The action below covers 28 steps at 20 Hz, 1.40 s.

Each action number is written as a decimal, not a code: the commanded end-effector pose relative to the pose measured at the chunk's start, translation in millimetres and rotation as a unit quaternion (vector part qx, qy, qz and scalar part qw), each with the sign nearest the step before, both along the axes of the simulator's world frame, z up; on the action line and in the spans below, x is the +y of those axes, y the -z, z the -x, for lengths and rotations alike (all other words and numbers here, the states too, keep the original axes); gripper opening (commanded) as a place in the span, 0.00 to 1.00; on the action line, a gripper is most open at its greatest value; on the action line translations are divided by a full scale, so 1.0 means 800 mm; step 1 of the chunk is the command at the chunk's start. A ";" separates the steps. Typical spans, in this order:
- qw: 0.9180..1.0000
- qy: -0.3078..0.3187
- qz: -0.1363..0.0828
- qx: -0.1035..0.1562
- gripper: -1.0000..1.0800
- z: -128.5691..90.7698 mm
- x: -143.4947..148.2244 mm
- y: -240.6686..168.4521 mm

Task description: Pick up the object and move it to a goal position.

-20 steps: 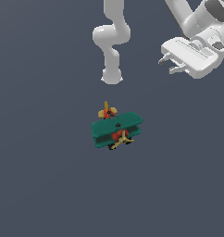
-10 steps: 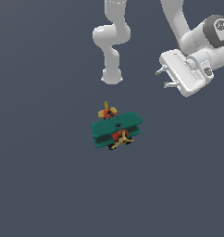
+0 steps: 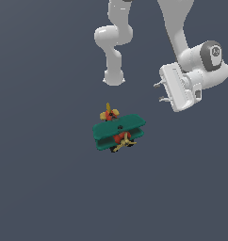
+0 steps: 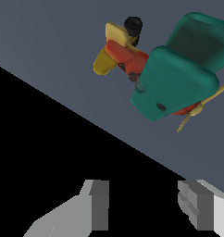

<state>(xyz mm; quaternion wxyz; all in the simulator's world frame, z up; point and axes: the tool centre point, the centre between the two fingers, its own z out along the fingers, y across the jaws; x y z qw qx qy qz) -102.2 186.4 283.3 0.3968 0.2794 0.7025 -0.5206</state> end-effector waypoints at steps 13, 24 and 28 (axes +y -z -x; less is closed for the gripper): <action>0.980 -0.004 0.113 0.167 0.62 0.007 -0.029 0.112; 0.951 -0.001 0.164 0.262 0.62 0.019 -0.052 0.176; 0.945 -0.001 0.172 0.279 0.62 0.021 -0.056 0.188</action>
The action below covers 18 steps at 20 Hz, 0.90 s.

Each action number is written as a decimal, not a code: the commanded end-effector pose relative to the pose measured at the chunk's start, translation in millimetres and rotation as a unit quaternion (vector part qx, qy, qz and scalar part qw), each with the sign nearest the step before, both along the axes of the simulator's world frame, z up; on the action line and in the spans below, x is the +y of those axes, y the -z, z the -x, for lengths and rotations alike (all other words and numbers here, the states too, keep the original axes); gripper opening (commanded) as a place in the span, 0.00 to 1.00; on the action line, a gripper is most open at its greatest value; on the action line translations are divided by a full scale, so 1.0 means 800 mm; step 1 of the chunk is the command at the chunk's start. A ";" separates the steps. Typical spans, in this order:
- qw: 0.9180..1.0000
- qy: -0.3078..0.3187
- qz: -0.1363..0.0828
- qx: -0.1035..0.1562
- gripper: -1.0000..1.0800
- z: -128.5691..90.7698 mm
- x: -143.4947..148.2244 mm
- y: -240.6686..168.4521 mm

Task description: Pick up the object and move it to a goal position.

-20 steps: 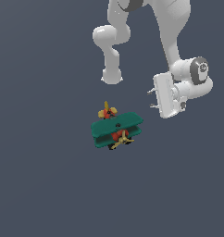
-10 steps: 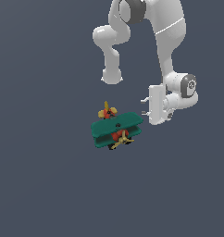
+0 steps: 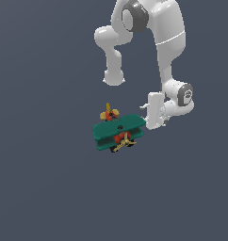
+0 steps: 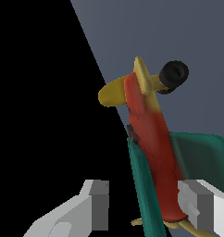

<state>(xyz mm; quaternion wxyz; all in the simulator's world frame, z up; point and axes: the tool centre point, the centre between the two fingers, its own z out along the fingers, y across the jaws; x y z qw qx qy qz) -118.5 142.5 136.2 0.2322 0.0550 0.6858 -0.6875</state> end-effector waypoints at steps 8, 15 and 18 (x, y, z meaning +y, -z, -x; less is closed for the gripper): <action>1.000 0.001 0.008 0.016 0.62 0.002 -0.004 0.010; 1.000 -0.003 0.016 0.016 0.62 0.001 -0.003 0.009; 1.000 -0.003 0.016 0.016 0.62 0.001 -0.003 0.009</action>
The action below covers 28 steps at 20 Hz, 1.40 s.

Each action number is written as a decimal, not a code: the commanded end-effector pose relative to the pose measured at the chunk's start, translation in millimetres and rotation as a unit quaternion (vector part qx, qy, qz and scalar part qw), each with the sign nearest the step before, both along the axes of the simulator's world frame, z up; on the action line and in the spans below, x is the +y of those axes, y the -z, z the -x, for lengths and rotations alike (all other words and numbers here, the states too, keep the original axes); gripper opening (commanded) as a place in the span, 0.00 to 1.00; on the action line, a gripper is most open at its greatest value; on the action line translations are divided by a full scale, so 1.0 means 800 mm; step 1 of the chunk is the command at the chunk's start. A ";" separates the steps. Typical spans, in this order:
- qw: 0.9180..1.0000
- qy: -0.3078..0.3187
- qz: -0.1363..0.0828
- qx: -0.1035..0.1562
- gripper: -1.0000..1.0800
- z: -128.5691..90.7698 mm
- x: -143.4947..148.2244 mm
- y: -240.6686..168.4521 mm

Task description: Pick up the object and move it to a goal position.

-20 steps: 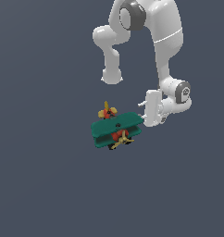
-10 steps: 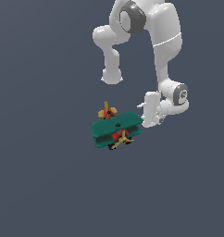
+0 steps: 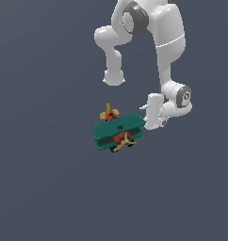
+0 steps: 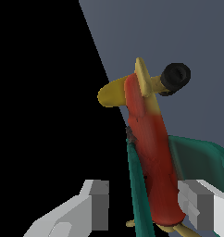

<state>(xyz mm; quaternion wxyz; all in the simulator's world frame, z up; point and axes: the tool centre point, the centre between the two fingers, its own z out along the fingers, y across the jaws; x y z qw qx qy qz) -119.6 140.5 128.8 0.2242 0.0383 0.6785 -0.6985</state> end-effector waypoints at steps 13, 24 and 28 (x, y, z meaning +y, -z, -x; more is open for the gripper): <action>1.000 0.000 0.000 0.001 0.62 -0.008 -0.039 -0.003; 1.000 0.000 0.000 0.001 0.00 -0.008 -0.039 -0.003; 1.000 0.000 0.000 0.001 0.00 -0.009 -0.038 -0.010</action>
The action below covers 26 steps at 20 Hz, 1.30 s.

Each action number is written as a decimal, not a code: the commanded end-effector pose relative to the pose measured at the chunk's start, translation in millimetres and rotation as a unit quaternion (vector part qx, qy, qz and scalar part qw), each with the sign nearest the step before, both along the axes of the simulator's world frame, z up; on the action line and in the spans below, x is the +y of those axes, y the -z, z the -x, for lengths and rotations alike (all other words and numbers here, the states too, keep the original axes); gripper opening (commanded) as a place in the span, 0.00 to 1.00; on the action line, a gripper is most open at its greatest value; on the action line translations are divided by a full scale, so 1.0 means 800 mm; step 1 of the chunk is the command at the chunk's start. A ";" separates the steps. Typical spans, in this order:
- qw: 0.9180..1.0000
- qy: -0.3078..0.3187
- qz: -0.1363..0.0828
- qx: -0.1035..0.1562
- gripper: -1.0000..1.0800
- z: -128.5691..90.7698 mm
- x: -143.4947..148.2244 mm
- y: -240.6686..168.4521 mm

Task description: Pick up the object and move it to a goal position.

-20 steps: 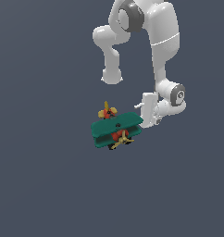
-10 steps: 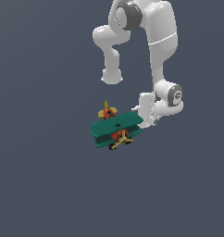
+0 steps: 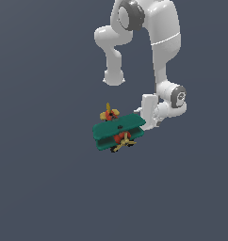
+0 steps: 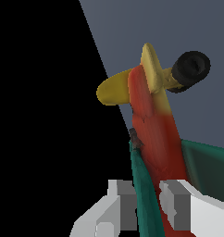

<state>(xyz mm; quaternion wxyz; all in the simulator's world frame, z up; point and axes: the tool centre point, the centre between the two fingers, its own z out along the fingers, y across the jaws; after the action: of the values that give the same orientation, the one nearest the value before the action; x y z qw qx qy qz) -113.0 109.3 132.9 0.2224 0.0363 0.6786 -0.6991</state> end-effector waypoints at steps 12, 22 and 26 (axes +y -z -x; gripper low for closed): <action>1.000 0.002 -0.001 0.000 0.00 -0.018 0.013 -0.120; 1.000 0.004 -0.001 0.000 0.00 -0.045 0.034 -0.290; 1.000 0.004 -0.001 -0.001 0.00 -0.056 0.044 -0.359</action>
<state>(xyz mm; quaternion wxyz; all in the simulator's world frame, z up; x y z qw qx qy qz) -71.0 142.1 396.2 0.2193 0.0380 0.6793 -0.6993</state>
